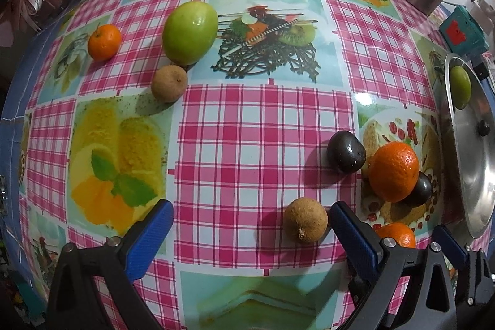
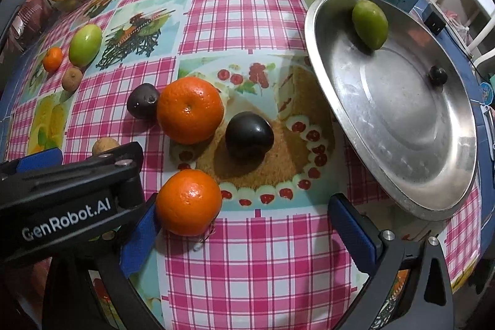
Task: Organize fruits
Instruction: 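Grasp a mandarin orange with the right tool while the left tool grasps a brown kiwi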
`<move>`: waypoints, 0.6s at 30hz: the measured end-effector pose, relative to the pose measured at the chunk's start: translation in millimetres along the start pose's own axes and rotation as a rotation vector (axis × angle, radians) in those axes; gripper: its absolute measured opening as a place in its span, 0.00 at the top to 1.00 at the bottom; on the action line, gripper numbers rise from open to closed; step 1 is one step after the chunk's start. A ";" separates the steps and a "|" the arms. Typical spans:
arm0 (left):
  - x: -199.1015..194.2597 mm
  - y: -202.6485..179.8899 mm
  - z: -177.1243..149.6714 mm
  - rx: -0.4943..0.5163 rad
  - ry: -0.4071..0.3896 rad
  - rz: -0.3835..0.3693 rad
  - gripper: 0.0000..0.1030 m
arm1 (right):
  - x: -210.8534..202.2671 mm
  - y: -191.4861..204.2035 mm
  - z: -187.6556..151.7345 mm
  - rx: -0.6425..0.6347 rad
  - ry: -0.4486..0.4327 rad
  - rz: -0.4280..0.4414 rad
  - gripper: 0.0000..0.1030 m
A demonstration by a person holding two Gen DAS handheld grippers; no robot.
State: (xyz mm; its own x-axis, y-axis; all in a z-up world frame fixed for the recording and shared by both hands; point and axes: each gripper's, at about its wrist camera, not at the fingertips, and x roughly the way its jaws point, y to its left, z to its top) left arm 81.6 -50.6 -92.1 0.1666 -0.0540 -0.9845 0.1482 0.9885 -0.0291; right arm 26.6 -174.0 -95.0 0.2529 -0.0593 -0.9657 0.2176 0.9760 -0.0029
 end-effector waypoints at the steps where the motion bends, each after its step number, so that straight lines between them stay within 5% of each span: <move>1: -0.7 0.7 0.0 -0.004 -0.001 -0.003 0.03 | 0.3 0.6 0.4 -0.002 0.005 0.001 0.00; 7: -12.3 6.5 2.9 -0.040 -0.014 -0.091 0.20 | -6.9 9.9 3.6 -0.042 -0.001 0.007 0.18; 16: -18.0 4.1 1.8 -0.048 0.007 -0.215 0.69 | -28.6 23.6 3.5 -0.080 -0.040 0.069 0.62; 18: -17.9 1.9 0.8 -0.049 0.013 -0.234 0.73 | -31.8 22.0 4.4 -0.073 -0.045 0.088 0.63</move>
State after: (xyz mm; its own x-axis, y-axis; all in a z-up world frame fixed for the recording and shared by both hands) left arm 79.7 -47.9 -74.3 0.1203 -0.2807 -0.9522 0.1335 0.9551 -0.2646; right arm 27.4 -151.5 -63.2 0.3107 0.0190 -0.9503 0.1240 0.9904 0.0604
